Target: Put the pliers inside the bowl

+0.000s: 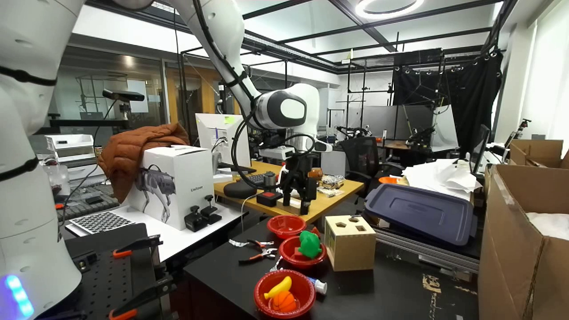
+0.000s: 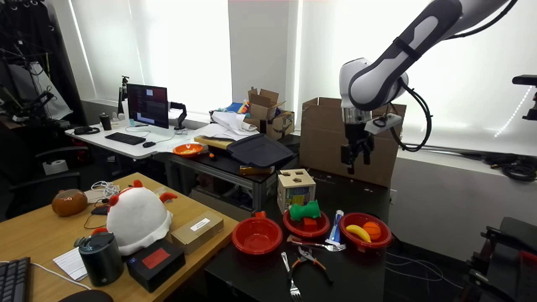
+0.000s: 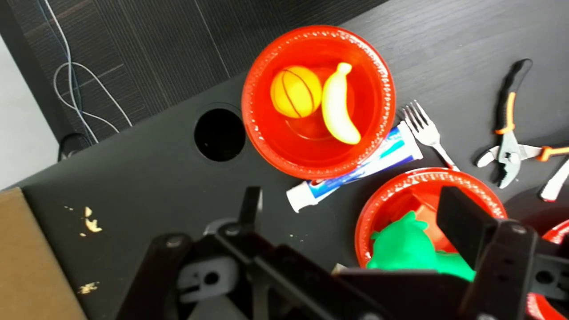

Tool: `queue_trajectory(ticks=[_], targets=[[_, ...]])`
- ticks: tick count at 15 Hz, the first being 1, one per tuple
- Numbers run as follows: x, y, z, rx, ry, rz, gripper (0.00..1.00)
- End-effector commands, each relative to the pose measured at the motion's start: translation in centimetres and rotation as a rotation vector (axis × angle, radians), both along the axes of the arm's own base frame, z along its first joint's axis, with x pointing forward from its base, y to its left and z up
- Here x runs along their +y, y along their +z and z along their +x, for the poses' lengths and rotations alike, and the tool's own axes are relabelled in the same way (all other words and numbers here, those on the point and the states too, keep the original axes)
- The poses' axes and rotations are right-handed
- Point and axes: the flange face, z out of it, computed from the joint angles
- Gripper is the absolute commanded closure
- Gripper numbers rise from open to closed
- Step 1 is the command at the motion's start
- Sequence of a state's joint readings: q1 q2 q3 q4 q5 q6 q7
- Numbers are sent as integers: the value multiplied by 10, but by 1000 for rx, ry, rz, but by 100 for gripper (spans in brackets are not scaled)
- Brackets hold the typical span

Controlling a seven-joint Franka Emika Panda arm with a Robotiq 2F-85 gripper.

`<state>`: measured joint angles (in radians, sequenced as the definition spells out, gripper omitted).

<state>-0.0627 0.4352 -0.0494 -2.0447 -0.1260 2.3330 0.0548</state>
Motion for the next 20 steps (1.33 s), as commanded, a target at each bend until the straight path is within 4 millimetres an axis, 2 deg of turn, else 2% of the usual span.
queue_trajectory(ticks=[1,6,11,15,20], targets=[[46,-23,24,-12,92,78,0],[126,-66,33,41,276,164,0],[178,-114,32,74,333,166,0],[195,-143,28,67,351,148,0],[192,-177,21,53,263,134,0]])
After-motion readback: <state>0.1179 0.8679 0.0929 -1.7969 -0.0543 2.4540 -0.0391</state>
